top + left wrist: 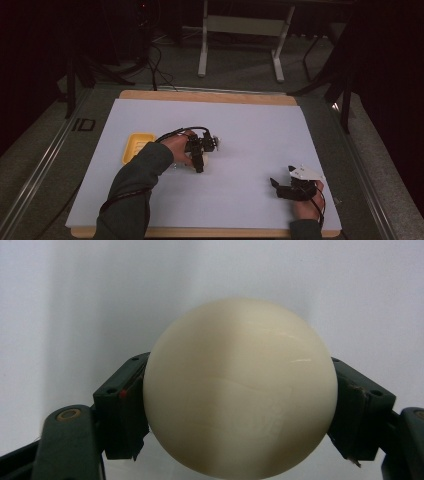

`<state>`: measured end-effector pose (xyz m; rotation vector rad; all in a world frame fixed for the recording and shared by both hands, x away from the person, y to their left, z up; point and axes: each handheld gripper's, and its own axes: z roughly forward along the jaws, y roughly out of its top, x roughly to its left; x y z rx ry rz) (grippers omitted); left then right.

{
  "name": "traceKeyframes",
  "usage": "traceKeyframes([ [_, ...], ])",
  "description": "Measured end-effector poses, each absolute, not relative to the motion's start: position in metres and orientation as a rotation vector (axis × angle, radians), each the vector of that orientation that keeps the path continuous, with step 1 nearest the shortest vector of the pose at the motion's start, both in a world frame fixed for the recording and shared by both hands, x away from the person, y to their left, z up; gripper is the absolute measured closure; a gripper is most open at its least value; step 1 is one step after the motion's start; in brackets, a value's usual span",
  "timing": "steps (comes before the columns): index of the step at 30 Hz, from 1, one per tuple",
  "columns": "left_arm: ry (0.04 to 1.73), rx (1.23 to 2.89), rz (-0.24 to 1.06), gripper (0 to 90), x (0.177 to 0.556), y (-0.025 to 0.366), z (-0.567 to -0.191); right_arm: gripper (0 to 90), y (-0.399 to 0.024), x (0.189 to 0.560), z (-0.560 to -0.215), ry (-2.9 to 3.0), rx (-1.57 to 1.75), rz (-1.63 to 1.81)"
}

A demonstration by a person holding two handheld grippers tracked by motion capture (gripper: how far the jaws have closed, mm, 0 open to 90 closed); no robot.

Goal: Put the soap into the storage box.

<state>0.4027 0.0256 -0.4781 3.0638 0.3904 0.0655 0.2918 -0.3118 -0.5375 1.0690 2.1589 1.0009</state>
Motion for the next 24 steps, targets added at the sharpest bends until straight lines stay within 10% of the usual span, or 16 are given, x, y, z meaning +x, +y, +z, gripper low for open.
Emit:
traceKeyframes([
  [24,0.441,3.014,0.113,23.5,0.406,0.047,-0.456,15.4,-0.312,0.292,-0.538,2.16,1.066,0.998],
])
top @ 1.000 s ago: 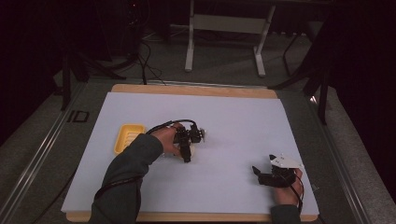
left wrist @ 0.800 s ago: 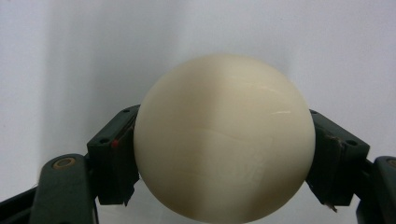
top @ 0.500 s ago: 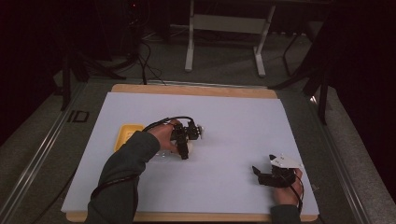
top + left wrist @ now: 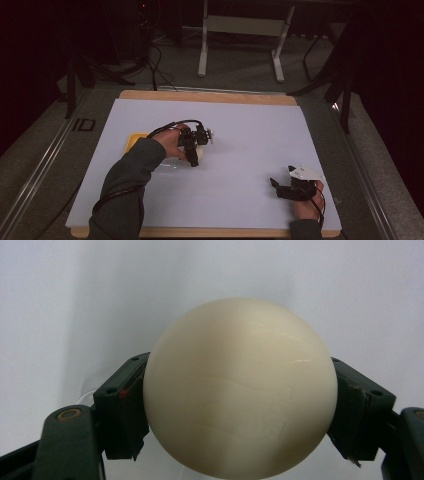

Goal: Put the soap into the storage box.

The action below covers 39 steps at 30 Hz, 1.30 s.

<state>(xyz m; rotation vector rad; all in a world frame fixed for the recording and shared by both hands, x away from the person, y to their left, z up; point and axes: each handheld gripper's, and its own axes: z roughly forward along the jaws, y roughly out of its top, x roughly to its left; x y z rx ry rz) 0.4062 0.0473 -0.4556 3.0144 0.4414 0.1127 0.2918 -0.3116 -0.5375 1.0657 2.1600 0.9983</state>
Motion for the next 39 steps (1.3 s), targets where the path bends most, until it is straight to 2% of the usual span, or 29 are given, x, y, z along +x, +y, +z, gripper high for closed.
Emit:
traceKeyframes([
  [39,0.58,2.985,0.149,23.5,0.413,0.095,-0.437,15.4,-0.312,0.291,-0.537,2.154,1.068,1.002],
])
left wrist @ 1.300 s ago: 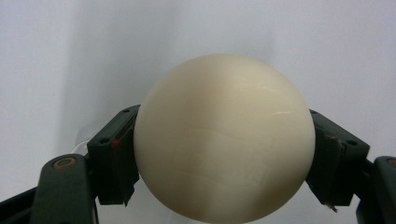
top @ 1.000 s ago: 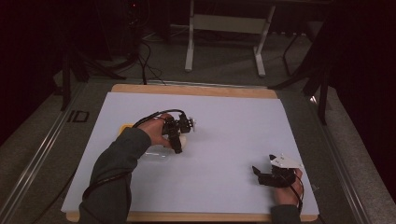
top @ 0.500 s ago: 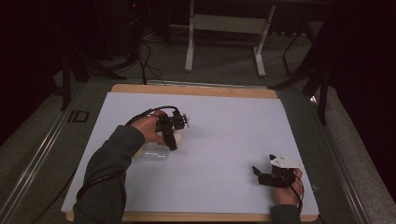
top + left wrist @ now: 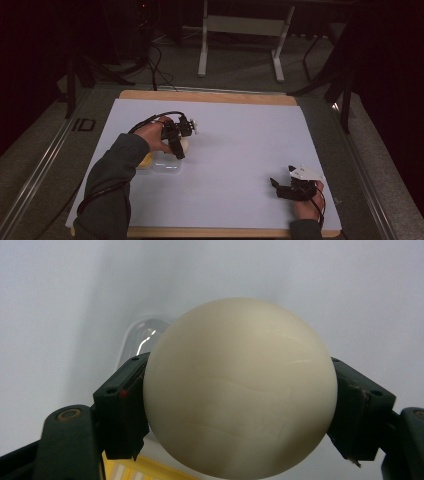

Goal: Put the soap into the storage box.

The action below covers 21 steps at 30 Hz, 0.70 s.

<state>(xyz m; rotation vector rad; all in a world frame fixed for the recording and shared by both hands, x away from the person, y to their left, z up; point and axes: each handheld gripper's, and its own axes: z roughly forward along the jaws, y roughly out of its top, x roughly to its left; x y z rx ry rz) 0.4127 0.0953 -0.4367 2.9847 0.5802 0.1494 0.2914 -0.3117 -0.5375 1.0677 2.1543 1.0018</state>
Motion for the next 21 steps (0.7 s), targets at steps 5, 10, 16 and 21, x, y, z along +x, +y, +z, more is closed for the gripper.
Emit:
traceKeyframes([
  [5,0.602,2.98,0.155,23.5,0.413,0.101,-0.437,15.4,-0.312,0.291,-0.537,2.153,1.071,1.003],
  [10,0.616,2.974,0.16,23.5,0.413,0.107,-0.434,15.4,-0.312,0.291,-0.537,2.152,1.073,1.004],
  [16,0.634,2.978,0.167,23.5,0.412,0.114,-0.433,15.4,-0.312,0.291,-0.537,2.151,1.073,1.005],
  [21,0.655,2.968,0.168,23.5,0.412,0.12,-0.433,15.4,-0.312,0.291,-0.537,2.15,1.074,1.005],
])
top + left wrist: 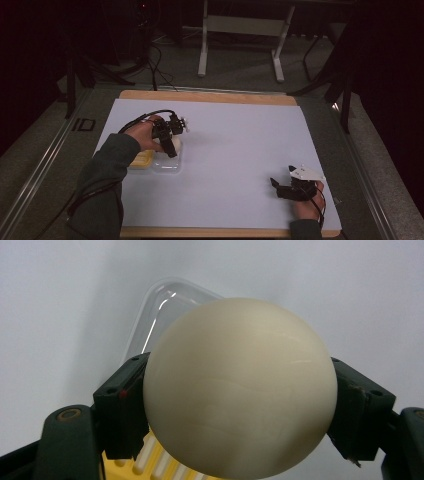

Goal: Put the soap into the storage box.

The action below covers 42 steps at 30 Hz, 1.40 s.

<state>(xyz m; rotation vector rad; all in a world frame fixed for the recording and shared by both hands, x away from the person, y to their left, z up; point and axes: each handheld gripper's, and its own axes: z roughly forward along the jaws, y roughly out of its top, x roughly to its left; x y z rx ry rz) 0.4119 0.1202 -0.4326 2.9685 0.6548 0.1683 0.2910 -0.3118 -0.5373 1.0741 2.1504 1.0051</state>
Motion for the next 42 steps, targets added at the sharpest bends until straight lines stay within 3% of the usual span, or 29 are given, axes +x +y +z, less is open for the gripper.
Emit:
traceKeyframes([
  [42,0.872,2.915,0.214,23.5,0.413,0.177,-0.444,15.4,-0.312,0.291,-0.537,2.148,1.07,1.004],
])
